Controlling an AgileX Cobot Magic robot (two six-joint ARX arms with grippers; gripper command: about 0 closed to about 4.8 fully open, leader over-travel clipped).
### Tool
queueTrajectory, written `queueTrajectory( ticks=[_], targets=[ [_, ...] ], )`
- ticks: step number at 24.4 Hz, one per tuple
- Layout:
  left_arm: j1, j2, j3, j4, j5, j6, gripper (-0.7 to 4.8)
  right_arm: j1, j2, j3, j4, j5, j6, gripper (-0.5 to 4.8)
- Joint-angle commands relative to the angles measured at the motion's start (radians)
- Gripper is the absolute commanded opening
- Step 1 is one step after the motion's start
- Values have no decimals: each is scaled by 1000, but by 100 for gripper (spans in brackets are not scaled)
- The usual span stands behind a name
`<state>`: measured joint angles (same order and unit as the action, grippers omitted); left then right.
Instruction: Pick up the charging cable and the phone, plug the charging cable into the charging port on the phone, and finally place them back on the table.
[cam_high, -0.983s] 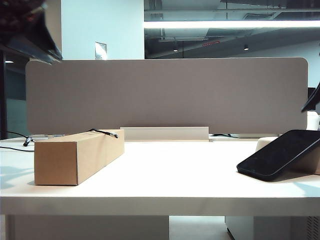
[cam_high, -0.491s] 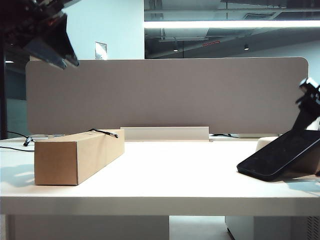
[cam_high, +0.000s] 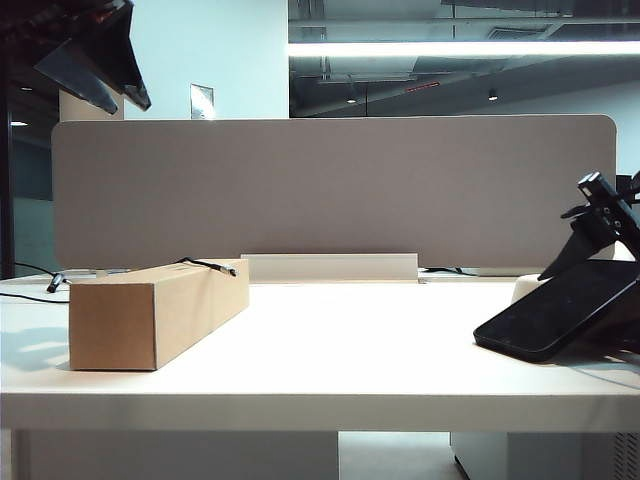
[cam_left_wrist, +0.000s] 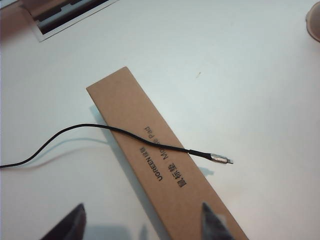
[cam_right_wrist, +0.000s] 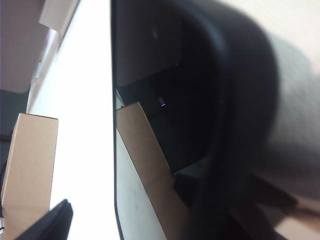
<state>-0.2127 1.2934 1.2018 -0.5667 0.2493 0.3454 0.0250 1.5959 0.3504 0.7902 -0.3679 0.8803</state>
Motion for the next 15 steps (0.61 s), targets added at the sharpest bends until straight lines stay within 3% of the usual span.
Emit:
queueTrajectory(
  ticks=[1, 4, 8, 9, 11, 15],
  targets=[
    [1, -3, 6, -3, -7, 3, 287, 0, 48, 11, -32, -15, 18, 375],
    [1, -3, 6, -2, -11, 3, 287, 0, 79, 29, -30, -44, 18, 326],
    [1, -3, 6, -2, -14, 3, 287, 0, 101, 48, -28, -65, 18, 168],
    [1, -3, 6, -1, -22, 3, 287, 0, 101, 47, -25, -75, 17, 82],
    [1, -3, 6, 0, -25, 3, 287, 0, 101, 47, -19, -111, 17, 1],
    [-4, -2, 6, 31, -17, 3, 286, 0, 100, 47, 38, -220, 10, -5]
  ],
)
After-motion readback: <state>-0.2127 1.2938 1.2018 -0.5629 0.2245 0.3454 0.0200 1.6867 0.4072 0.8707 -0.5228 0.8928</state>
